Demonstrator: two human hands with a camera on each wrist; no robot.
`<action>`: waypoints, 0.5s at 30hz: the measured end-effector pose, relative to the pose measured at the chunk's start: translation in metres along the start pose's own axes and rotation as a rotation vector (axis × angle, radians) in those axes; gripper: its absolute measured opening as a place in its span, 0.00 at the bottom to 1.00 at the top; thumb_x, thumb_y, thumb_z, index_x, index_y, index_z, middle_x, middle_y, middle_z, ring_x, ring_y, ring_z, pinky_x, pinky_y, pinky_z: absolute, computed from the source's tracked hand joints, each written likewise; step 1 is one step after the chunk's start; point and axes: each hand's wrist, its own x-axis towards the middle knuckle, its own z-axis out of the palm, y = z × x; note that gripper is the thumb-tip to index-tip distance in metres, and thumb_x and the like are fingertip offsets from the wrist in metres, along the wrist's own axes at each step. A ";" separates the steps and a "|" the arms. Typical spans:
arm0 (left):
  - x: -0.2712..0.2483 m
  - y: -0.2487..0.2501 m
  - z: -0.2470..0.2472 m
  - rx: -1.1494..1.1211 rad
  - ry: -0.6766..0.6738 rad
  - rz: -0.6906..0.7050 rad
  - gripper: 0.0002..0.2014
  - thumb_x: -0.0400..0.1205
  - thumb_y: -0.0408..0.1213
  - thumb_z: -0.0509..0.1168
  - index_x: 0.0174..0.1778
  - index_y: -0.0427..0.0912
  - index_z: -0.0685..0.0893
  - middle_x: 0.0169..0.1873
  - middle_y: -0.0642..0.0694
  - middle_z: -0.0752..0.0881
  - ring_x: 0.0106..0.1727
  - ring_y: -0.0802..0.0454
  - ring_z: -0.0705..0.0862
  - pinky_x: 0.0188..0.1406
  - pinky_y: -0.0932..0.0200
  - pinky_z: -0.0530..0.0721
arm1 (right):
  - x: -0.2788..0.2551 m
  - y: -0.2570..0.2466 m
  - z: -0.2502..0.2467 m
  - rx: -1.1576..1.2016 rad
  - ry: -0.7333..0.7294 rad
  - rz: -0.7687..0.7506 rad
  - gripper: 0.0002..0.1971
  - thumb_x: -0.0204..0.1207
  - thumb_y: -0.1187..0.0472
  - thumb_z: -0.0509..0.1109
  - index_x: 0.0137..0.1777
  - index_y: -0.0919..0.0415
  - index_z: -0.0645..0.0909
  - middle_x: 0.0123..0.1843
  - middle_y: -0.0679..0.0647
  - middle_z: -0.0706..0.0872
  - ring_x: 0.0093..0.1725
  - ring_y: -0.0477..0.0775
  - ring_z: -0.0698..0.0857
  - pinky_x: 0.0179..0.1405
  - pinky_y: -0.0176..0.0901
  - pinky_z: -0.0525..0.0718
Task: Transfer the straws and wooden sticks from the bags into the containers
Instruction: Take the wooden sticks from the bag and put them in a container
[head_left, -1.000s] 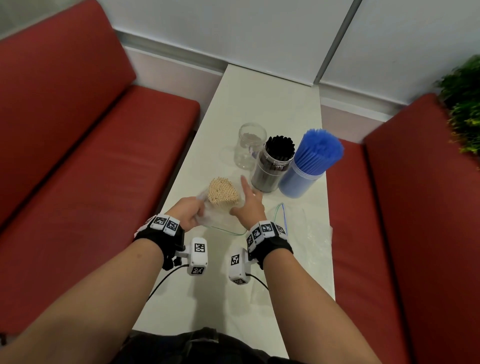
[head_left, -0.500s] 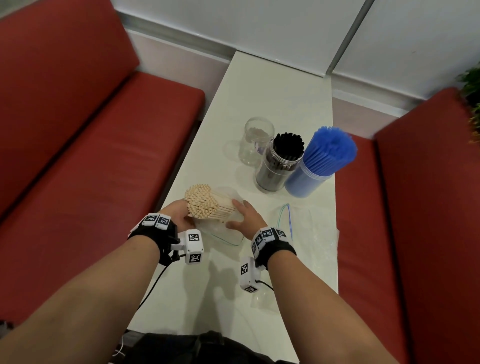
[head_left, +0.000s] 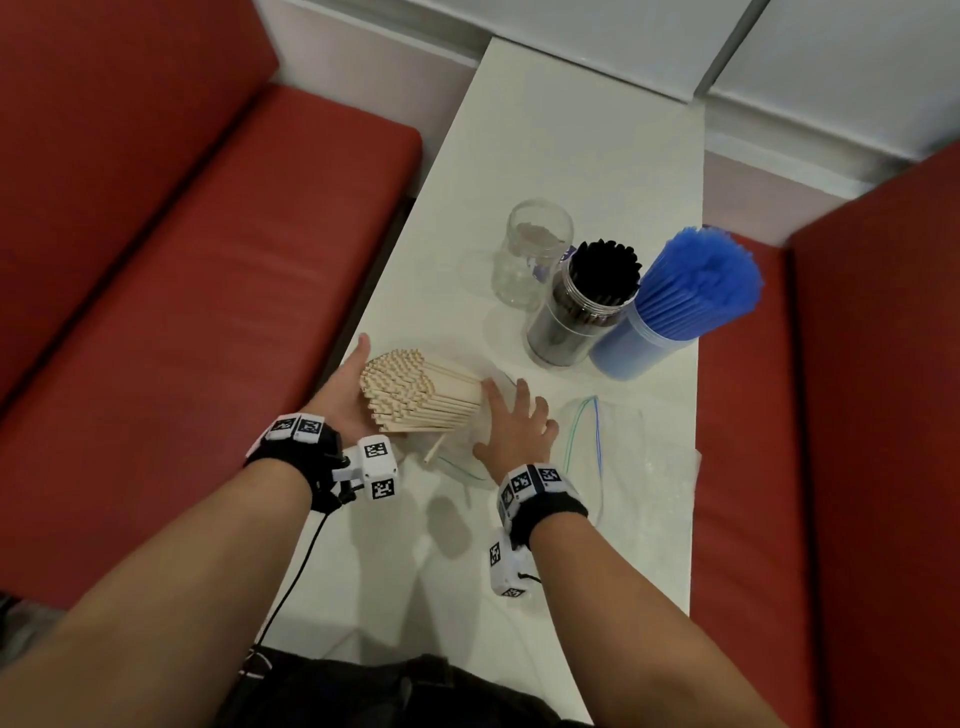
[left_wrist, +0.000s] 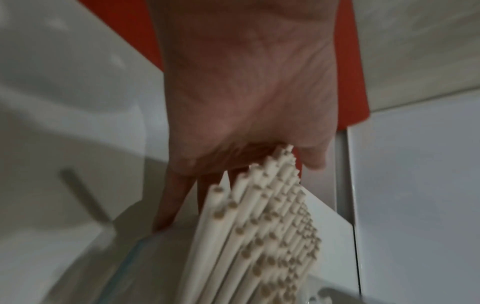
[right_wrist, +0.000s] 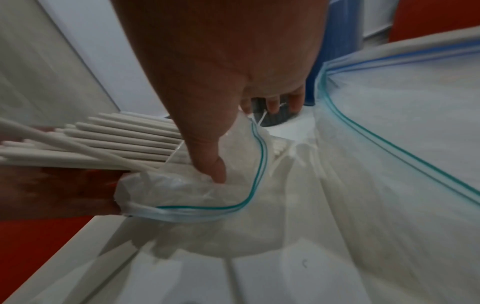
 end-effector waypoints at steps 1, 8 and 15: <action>0.004 0.000 0.002 0.063 0.021 0.011 0.40 0.78 0.72 0.54 0.69 0.39 0.82 0.66 0.34 0.84 0.68 0.33 0.82 0.57 0.36 0.84 | 0.000 -0.004 0.000 -0.020 0.033 -0.030 0.57 0.74 0.45 0.79 0.89 0.39 0.36 0.91 0.57 0.38 0.88 0.73 0.44 0.84 0.75 0.51; 0.030 -0.031 -0.010 0.593 0.407 0.270 0.20 0.89 0.50 0.54 0.69 0.42 0.80 0.63 0.38 0.86 0.60 0.41 0.86 0.63 0.36 0.83 | 0.001 -0.023 0.013 -0.149 0.024 -0.308 0.51 0.82 0.44 0.68 0.89 0.50 0.31 0.92 0.54 0.37 0.89 0.67 0.34 0.84 0.74 0.35; 0.024 -0.039 -0.018 0.814 0.524 0.400 0.30 0.88 0.59 0.46 0.76 0.42 0.73 0.69 0.43 0.80 0.71 0.44 0.78 0.75 0.44 0.72 | 0.001 -0.015 0.017 -0.146 -0.014 -0.359 0.47 0.83 0.46 0.67 0.90 0.51 0.36 0.92 0.52 0.37 0.90 0.63 0.35 0.84 0.70 0.33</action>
